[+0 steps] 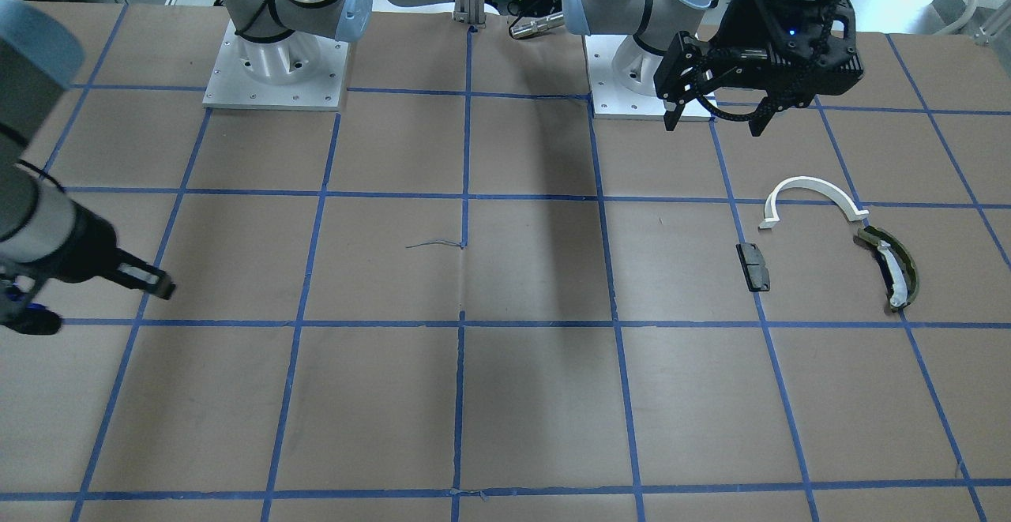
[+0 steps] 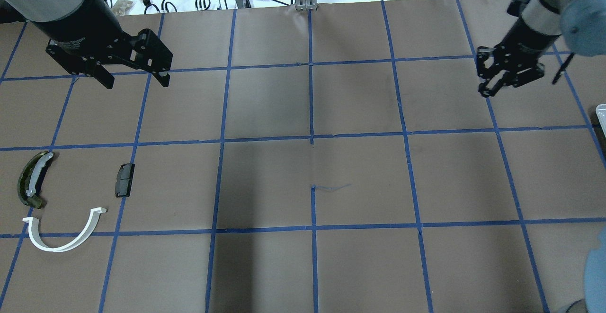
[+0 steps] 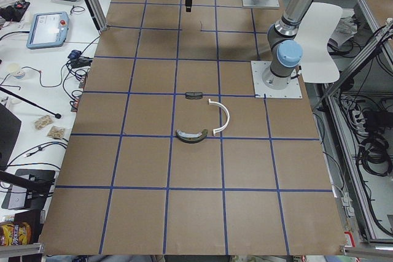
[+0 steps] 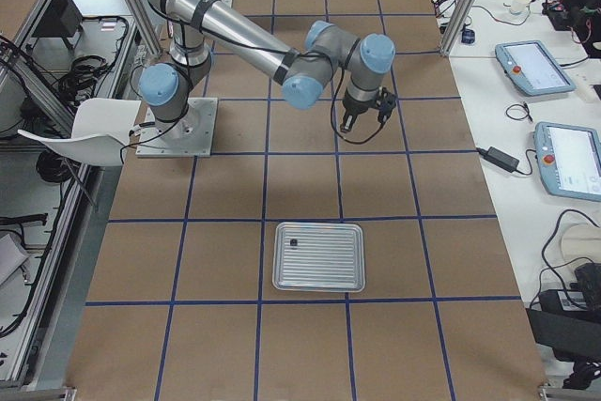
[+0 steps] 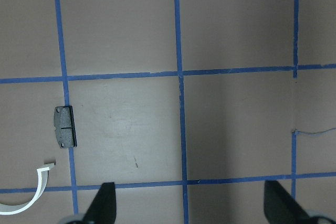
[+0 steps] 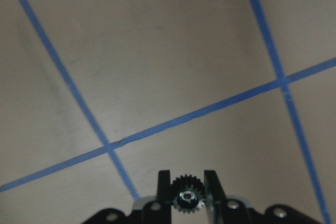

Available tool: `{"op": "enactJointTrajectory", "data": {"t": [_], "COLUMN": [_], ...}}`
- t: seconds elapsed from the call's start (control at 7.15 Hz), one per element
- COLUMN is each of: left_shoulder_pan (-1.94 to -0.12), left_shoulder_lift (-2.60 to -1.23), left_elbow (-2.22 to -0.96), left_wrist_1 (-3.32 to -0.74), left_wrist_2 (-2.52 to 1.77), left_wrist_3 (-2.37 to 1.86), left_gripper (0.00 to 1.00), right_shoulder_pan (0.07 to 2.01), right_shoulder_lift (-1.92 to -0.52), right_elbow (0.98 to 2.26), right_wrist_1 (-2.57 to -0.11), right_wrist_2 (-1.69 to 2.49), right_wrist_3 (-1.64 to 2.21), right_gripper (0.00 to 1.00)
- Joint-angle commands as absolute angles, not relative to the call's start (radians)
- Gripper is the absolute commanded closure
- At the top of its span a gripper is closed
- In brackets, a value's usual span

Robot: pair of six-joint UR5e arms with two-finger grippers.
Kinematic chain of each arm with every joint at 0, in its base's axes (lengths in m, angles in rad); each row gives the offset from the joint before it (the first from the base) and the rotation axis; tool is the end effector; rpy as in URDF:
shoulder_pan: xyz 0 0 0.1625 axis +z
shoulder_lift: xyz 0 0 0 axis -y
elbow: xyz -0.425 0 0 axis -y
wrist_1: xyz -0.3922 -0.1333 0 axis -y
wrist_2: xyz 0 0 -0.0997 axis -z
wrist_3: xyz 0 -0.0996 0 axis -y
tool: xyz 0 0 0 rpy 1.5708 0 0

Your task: Place bearing gear from tray to pile

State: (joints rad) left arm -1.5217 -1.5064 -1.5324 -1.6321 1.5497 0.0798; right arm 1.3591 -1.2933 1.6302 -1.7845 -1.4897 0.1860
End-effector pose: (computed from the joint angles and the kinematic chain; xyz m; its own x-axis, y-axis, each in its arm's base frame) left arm -0.1123 -0.4726 0.5315 -0.9993 0.0315 0.0177 0.0307 0.9986 -0.0430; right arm 0.0177 -0.5902 0.3308 -0.9170 0.3948 -0.0563 0.3847 0.9130 0.1356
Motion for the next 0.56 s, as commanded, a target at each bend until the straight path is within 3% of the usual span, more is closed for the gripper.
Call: {"op": "enactJointTrajectory", "data": {"t": [0.0,0.42], "left_shoulder_pan": [-1.522,-1.522], "left_shoulder_lift": [-1.506,-1.506], "left_elbow": [-1.532,-1.532], "left_wrist_1": [-1.632,-1.632], "left_wrist_2": [1.549,1.551], "left_wrist_3": [0.080,0.080], "left_gripper": [0.00,0.00], "right_shoulder_pan": [1.625,1.859], "right_shoulder_lift": [-1.287,-1.211], "right_elbow": [1.670,1.710], "right_wrist_1": [-1.854,-1.988], "right_wrist_2": [-1.453,-1.407], "right_wrist_3": [0.433,0.664], "right_gripper": [1.00,1.00]}}
